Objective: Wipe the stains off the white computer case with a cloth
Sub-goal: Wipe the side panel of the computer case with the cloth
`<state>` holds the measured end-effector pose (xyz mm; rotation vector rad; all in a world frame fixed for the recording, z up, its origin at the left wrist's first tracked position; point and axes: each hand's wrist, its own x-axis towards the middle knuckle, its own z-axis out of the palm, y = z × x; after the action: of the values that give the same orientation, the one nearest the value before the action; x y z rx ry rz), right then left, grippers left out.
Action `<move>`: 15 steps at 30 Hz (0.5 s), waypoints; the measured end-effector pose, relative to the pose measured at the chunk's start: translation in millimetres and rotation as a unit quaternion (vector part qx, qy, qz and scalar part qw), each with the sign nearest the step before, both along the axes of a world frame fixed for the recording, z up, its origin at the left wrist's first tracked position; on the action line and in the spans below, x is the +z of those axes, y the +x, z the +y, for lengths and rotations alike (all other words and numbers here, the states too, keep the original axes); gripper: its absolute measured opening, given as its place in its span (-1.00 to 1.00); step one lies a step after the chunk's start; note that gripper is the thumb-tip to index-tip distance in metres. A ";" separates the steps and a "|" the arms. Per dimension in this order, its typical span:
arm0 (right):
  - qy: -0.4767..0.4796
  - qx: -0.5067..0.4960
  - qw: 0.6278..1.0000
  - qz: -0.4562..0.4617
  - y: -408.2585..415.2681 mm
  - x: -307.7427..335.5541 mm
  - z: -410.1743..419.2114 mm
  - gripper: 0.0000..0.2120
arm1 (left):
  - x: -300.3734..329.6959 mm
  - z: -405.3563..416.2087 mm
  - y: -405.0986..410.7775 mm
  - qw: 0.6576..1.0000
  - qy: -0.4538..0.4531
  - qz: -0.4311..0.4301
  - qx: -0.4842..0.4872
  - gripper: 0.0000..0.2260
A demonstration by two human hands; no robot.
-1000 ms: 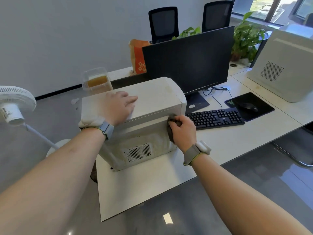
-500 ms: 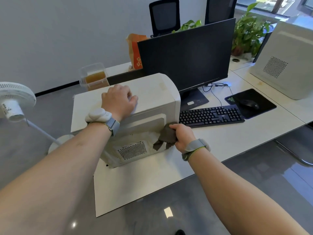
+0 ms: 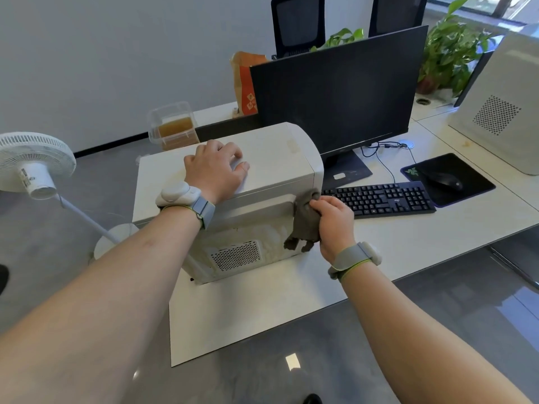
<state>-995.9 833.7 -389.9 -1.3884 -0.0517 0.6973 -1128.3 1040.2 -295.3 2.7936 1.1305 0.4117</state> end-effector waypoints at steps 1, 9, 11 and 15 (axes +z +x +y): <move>-0.025 -0.004 0.999 0.023 3.7 -6.7 -1.4 -0.93 | -0.3 -0.2 -0.1 1.000 0.001 0.000 0.000 -0.74; -0.057 0.002 0.989 0.140 10.1 -25.1 4.5 -0.74 | 0.0 -1.9 1.1 1.000 0.002 -0.005 0.004 -0.74; 0.037 -0.016 0.994 0.105 13.9 -9.6 5.3 -0.75 | 0.5 -2.2 1.4 1.000 0.003 -0.004 0.004 -0.74; 0.000 -0.006 0.999 0.047 8.8 -13.5 -3.7 -0.82 | 0.1 -2.4 0.8 1.000 0.000 -0.002 0.005 -0.74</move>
<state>-987.0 830.0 -403.4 -1.3543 0.0308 0.7522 -1127.6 1037.7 -295.2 2.7876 1.1439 0.4192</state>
